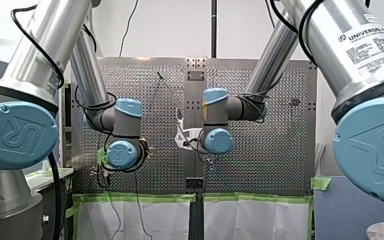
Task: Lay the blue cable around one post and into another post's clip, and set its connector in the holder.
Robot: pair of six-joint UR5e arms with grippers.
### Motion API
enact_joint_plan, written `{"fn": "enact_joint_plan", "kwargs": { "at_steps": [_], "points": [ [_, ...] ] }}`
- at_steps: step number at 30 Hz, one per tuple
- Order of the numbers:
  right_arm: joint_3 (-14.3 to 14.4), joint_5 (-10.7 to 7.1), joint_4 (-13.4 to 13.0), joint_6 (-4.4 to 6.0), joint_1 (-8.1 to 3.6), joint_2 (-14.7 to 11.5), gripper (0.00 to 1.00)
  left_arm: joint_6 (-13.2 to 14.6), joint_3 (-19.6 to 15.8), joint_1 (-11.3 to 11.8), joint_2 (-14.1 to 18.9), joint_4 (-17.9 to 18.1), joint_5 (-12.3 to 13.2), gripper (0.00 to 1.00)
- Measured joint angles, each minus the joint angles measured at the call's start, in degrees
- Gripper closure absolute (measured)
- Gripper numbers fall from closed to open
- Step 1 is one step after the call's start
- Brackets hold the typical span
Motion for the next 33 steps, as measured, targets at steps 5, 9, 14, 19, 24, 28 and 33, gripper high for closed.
{"fn": "enact_joint_plan", "kwargs": {
  "at_steps": [5, 9, 14, 19, 24, 28, 33],
  "points": [
    [-2.1, 1.12, 2.5, 0.58, -0.29, -2.5, 1.0, 1.0, 2.2, 2.3, 2.6, -2.5, -1.3, 0.0],
    [-4.1, 2.98, 4.6, 1.56, -0.57, -4.6, 1.0, 2.3, 3.2, 4.4, 4.6, -4.6, 0.1, 0.0],
    [-5.8, 4.28, 6.8, 1.69, -0.68, -6.8, 1.0, 1.4, 4.6, 6.9, 7.1, -7.1, 2.2, 0.0],
    [-7.3, 4.41, 9.3, 1.68, -0.79, -9.3, 1.0, -1.1, 6.4, 8.8, 9.8, -9.8, 3.1, 0.0],
    [-9.5, 4.06, 11.9, 1.07, -0.82, -10.2, 1.0, -2.3, 8.2, 9.8, 12.1, -12.1, 3.3, 0.0],
    [-11.2, 4.06, 13.7, -0.25, -0.83, -10.3, 1.0, -2.6, 9.9, 10.3, 13.9, -13.9, 2.9, 0.0],
    [-13.6, 3.89, 16.0, -1.03, -1.25, -10.3, 1.0, -3.2, 12.4, 11.4, 16.4, -16.4, 2.1, 0.0]
  ]
}}
